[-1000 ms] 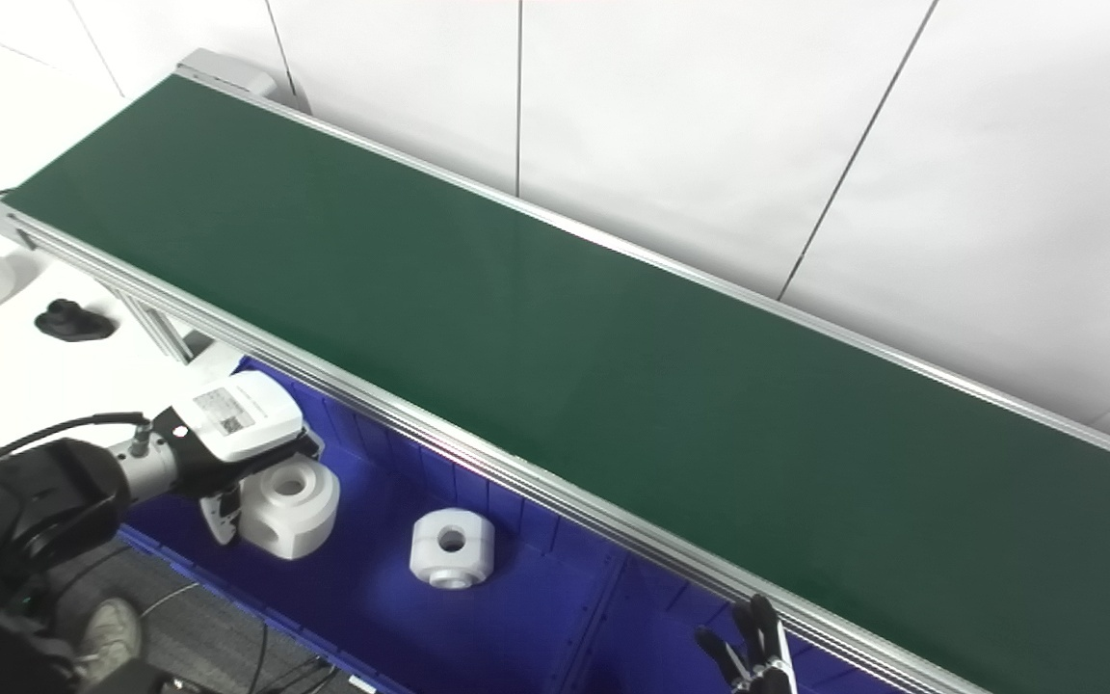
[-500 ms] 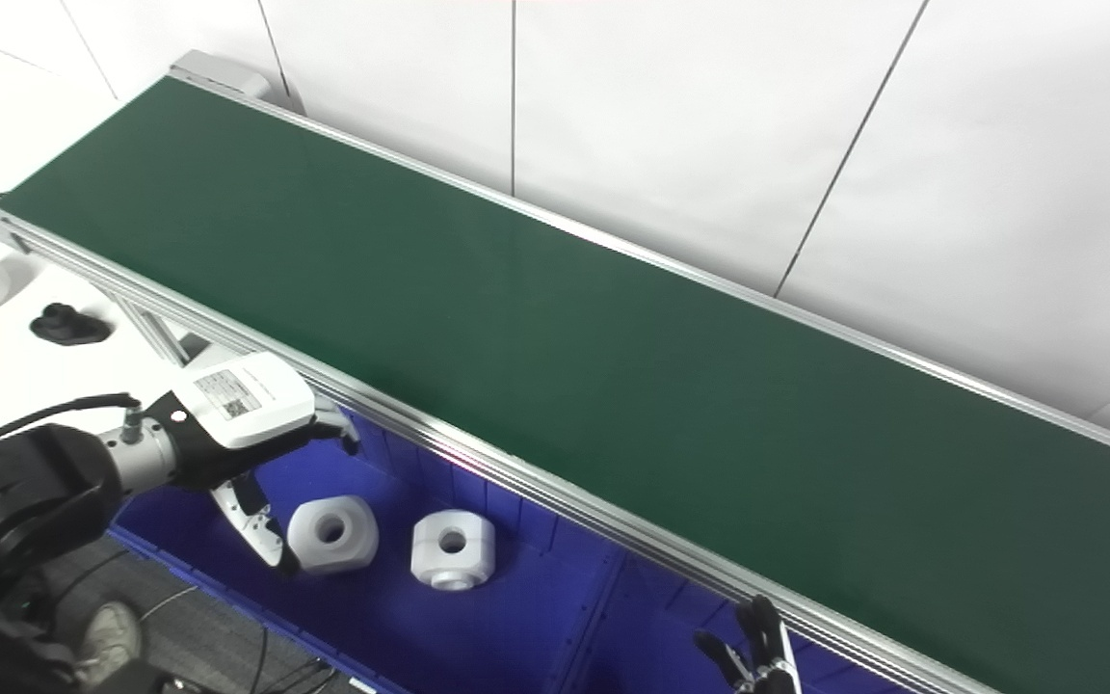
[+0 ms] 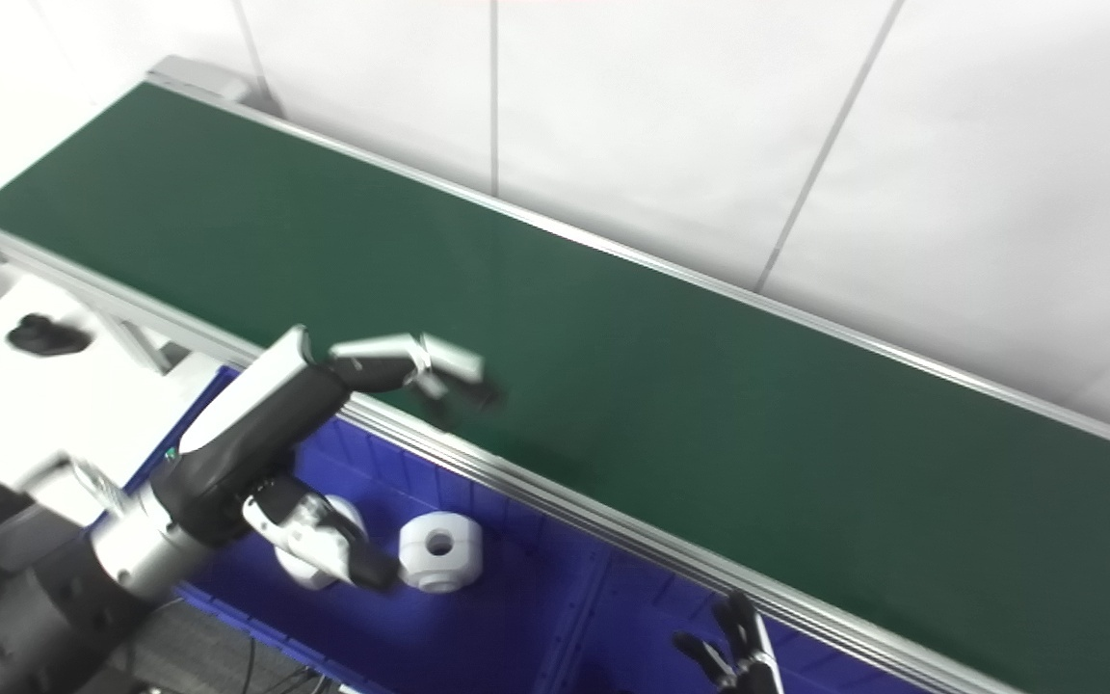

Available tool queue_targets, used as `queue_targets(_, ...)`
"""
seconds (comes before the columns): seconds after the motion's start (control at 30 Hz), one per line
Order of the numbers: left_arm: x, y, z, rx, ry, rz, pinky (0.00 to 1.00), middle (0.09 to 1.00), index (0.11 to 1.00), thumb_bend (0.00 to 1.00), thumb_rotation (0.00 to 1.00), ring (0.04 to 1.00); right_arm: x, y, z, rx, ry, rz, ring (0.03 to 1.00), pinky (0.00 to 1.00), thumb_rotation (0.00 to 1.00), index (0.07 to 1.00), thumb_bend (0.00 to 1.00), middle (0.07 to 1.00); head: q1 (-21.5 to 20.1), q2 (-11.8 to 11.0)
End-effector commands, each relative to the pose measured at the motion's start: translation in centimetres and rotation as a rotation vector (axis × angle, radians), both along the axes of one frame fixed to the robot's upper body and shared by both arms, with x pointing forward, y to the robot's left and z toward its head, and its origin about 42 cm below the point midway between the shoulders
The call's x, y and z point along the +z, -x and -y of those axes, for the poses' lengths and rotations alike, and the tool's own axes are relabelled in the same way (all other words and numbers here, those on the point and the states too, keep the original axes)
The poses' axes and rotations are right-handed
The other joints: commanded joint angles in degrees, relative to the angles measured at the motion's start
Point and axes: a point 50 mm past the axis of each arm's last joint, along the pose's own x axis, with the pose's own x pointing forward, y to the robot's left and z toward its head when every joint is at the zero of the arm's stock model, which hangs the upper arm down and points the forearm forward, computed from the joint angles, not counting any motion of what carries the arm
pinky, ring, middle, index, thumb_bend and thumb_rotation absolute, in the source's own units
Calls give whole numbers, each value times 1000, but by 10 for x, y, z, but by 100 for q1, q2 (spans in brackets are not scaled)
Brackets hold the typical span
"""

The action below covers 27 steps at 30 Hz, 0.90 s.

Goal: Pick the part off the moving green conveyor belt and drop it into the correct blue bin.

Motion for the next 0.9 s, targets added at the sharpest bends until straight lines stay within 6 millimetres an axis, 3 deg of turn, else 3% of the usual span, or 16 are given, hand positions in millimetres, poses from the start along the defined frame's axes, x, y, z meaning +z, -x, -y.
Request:
queue_targets(0.0, -32, 1, -5, 70, -31, -64, 847, 899, 899, 817, 802, 899, 10, -9, -12, -8, -2, 40, 843, 928, 888, 956, 876, 940, -452, 36)
queue_targets(0.03, -49, -2, -5, 90, -62, -65, 844, 919, 920, 777, 856, 912, 11, -11, -17, -16, 2, 44, 850, 915, 880, 951, 873, 937, -692, 48)
queue_targets(0.1, -85, -10, -12, 71, -129, -76, 855, 939, 937, 739, 846, 928, 11, -15, -30, -37, 10, 56, 860, 908, 871, 948, 861, 935, -1303, 87)
queue_targets(0.17, -106, -19, -25, 17, -179, -123, 906, 973, 965, 707, 812, 961, 11, -19, -43, -54, 29, 71, 869, 891, 876, 945, 850, 930, -1906, 77)
queue_targets(0.27, -118, -32, -33, -44, -237, -188, 987, 998, 995, 737, 779, 995, 12, -24, -60, -74, 36, 85, 896, 902, 894, 949, 831, 937, -2229, 69)
queue_targets(0.3, -123, -37, -35, -69, -260, -202, 995, 1000, 998, 753, 778, 998, 12, -27, -66, -82, 30, 86, 904, 913, 896, 951, 828, 942, -2502, 50)
queue_targets(0.43, -130, -43, -41, -149, -304, -241, 1000, 1000, 1000, 766, 784, 1000, 13, -33, -81, -90, 30, 81, 901, 924, 896, 955, 826, 951, -2927, 83)
queue_targets(0.67, -130, -49, -40, -224, -315, -244, 1000, 1000, 1000, 768, 746, 1000, 15, -36, -88, -103, 39, 71, 896, 939, 921, 960, 841, 955, -2964, 157)
queue_targets(0.87, -129, -44, -31, -233, -300, -240, 1000, 1000, 1000, 797, 739, 1000, 19, -31, -78, -109, 39, 73, 889, 926, 926, 958, 828, 952, -2588, 288)
